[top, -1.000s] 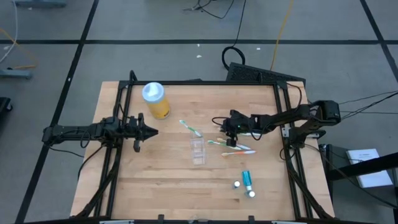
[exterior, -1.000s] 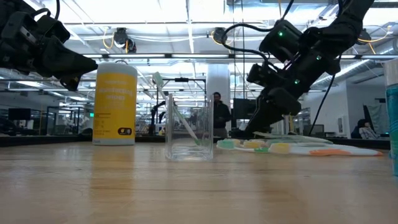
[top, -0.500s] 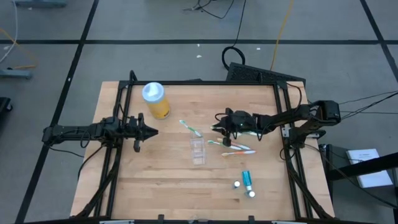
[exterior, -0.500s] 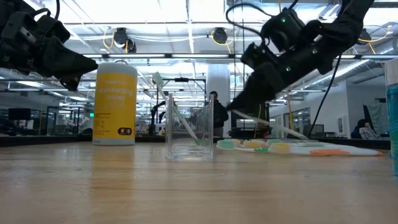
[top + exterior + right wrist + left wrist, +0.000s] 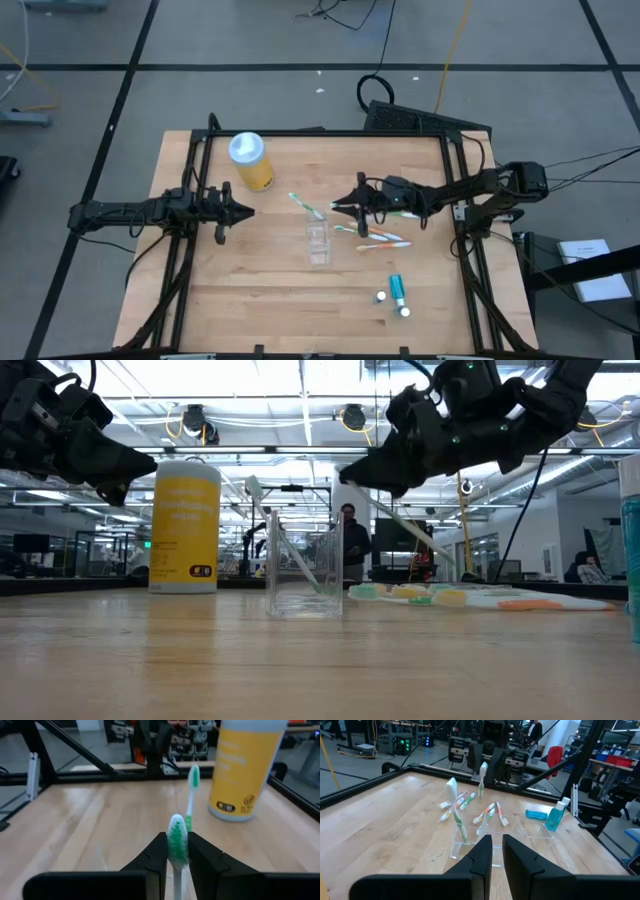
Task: Pick & Place toothbrushing station
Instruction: Put the green toothbrush into the transparent organizer
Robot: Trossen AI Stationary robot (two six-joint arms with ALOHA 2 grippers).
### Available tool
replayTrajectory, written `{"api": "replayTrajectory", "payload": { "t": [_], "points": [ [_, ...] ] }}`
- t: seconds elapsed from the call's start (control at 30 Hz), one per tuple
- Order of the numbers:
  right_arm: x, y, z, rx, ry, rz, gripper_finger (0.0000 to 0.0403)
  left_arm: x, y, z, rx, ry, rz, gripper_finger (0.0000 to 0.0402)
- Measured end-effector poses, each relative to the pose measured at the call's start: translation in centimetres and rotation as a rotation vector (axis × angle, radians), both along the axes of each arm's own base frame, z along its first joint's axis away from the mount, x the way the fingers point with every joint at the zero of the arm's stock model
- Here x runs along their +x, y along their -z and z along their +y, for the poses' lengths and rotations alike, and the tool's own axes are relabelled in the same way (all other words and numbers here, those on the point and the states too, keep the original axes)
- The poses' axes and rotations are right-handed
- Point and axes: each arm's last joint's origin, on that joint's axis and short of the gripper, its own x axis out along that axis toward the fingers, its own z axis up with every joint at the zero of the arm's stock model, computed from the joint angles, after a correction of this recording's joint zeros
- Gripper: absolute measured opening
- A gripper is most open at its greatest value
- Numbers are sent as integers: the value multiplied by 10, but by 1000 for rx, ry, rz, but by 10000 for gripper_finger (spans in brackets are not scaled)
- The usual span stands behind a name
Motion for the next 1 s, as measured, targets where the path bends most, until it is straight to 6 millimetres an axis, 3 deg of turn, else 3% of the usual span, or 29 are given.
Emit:
{"api": "replayTrajectory", "payload": {
  "t": [0.53, 0.83, 1.0],
  "points": [
    [9, -15, 15, -64, -52, -289, 50, 0, 0, 0, 0, 0, 0, 49],
    [39, -17, 15, -58, -104, -324, 50, 0, 0, 0, 0, 0, 0, 49],
    [51, -36, 16, -80, -133, -395, 50, 0, 0, 0, 0, 0, 0, 49]
  ]
}}
